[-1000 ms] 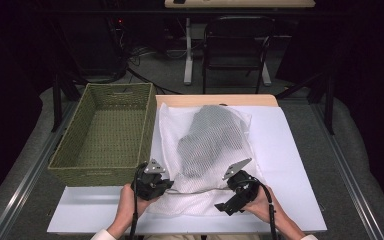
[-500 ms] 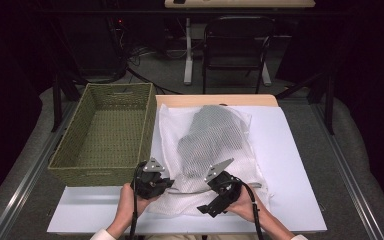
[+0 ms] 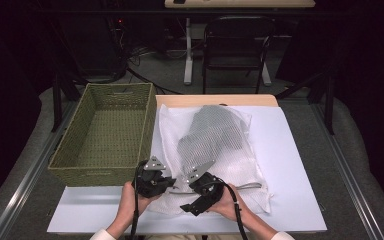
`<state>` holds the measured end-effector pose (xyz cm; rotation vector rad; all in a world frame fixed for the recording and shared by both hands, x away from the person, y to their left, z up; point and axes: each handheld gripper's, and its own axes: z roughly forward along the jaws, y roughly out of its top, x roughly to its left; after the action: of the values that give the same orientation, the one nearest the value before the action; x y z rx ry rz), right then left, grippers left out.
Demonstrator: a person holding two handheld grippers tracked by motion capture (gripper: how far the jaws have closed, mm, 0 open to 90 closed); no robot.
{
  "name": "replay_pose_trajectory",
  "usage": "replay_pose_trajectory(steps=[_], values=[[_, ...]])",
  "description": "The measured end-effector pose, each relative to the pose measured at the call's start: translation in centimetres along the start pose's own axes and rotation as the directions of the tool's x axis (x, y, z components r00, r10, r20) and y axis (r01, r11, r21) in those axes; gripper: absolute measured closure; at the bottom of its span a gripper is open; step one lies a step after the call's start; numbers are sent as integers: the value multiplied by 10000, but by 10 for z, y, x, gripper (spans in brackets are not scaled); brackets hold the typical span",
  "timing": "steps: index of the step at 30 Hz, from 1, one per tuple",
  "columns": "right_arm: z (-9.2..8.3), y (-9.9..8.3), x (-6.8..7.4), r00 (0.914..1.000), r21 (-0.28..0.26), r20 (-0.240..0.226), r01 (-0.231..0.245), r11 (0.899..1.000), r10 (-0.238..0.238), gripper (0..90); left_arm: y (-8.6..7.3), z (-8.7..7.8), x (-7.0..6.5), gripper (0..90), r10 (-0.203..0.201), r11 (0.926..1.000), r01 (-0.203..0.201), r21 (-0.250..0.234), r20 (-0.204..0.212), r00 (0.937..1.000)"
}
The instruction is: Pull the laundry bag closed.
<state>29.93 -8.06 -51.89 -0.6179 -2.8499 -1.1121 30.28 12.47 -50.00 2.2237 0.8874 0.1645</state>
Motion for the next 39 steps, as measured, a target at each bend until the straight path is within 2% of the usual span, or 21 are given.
replay_pose_trajectory(steps=[4, 12, 15, 17, 19, 24, 26, 27, 28, 30, 34, 37, 39], values=[[8, 6, 3, 10000, -211, -12, 52, 9998, -53, 296, 2, 0, 0, 876, -26, 10000, 27, -54, 75, 10000], [23, 14, 7, 9995, -709, -62, 318, 9970, -323, 531, 3, 1, 0, 877, -32, 10000, 32, -50, 69, 10000], [27, 15, 7, 9995, -818, -18, 314, 9962, -316, 589, 3, 1, 1, 877, -53, 10000, 54, -74, 54, 10000], [31, 16, 6, 9994, -889, 12, 358, 9954, -359, 619, 3, 1, 1, 877, -68, 10000, 69, -71, 60, 10000], [34, 16, 6, 9995, -881, 59, 304, 9956, -299, 637, 3, 1, 0, 877, -71, 9999, 69, -96, -124, 9999], [38, 16, 4, 9995, -1242, 299, 171, 9921, -135, 686, 2, 1, 0, 877, -158, 9997, 156, -168, -62, 9999], [39, 16, 3, 9995, -1318, 292, 141, 9912, -103, 707, 2, 0, 2, 877, -176, 9998, 177, -98, 119, 9998], [39, 16, 3, 9996, -1353, 259, 94, 9908, -60, 715, 2, 1, 1, 877, -180, 9997, 179, -170, -33, 9998], [40, 15, 3, 9997, -1421, 252, 41, 9898, -5, 732, 2, 1, 1, 876, -207, 9997, 207, -147, 8, 9998], [42, 16, 2, 9998, -1456, 199, 48, 9893, -20, 746, 2, 0, 2, 877, -212, 9997, 213, -89, 101, 9997], [44, 15, 5, 9995, -1475, 310, 121, 9890, -76, 847, 2, 0, 2, 876, -213, 9997, 213, -145, 24, 9998], [43, 14, 6, 9992, -1418, 391, 47, 9899, 8, 858, 2, -1, 2, 865, -158, 9998, 158, -126, -17, 9999], [43, 14, 7, 9991, -1342, 414, 17, 9909, 39, 860, 2, -2, 2, 822, -176, 9998, 175, -133, -49, 9998]])
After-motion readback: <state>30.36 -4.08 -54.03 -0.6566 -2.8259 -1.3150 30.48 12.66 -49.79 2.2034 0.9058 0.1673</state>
